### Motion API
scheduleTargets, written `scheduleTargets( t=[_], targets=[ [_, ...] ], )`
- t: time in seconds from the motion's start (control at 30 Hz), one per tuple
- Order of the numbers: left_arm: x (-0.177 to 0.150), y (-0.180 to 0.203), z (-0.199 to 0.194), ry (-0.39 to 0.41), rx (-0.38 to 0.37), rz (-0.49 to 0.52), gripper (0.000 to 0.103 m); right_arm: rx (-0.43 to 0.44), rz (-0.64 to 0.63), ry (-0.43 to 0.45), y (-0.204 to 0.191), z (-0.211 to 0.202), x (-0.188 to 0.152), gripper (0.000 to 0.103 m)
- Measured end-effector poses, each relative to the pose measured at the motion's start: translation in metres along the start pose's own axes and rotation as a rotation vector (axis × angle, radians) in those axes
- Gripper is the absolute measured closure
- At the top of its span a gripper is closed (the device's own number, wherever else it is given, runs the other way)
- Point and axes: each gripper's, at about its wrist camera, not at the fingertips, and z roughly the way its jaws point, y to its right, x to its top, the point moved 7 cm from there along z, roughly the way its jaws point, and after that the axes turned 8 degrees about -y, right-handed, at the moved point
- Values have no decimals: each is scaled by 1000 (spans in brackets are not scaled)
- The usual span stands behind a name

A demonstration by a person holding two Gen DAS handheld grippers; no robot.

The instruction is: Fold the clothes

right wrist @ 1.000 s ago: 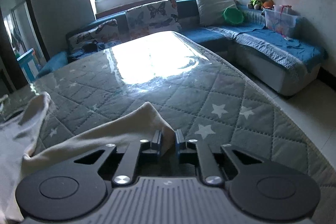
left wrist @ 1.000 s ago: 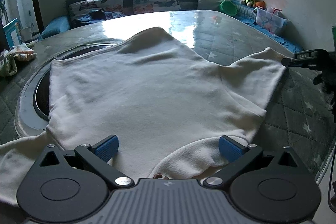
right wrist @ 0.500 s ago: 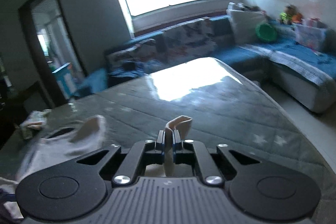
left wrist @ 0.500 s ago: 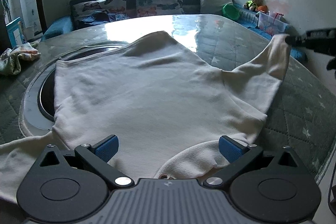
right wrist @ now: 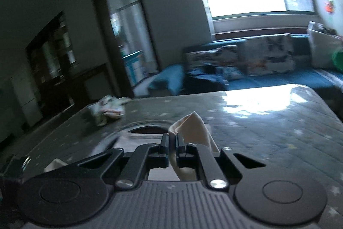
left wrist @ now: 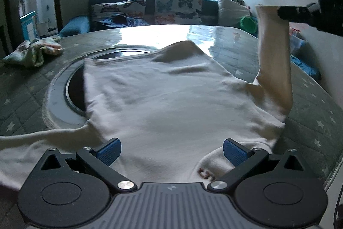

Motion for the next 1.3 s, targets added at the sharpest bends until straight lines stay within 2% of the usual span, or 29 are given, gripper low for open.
scheduleTargets(
  t=[0.23,0.4,0.6,0.67,0.8,1.07,1.3],
  targets=[
    [-10,-17,-10,16,8,-41,0,103,-123,-74,-71,30,-3,98],
    [-14,-26,-16,26,12,-62,0,145,-180,-140,-106,53,-15,98],
    [-18,-34,-18,25,13,-88,0,173,-236,-216,-131,73,-35,98],
    [-19,-34,-18,24,14,-91,0,181,-248,-236,-133,77,-41,98],
    [-19,-36,-16,20,13,-95,0,188,-255,-253,-133,82,-46,91],
    [-11,-31,-14,24,2,-84,0,155,-249,-242,-109,72,-35,90],
    [-2,-19,-9,31,-16,-56,0,20,-250,-323,-48,66,-52,90]
  ],
)
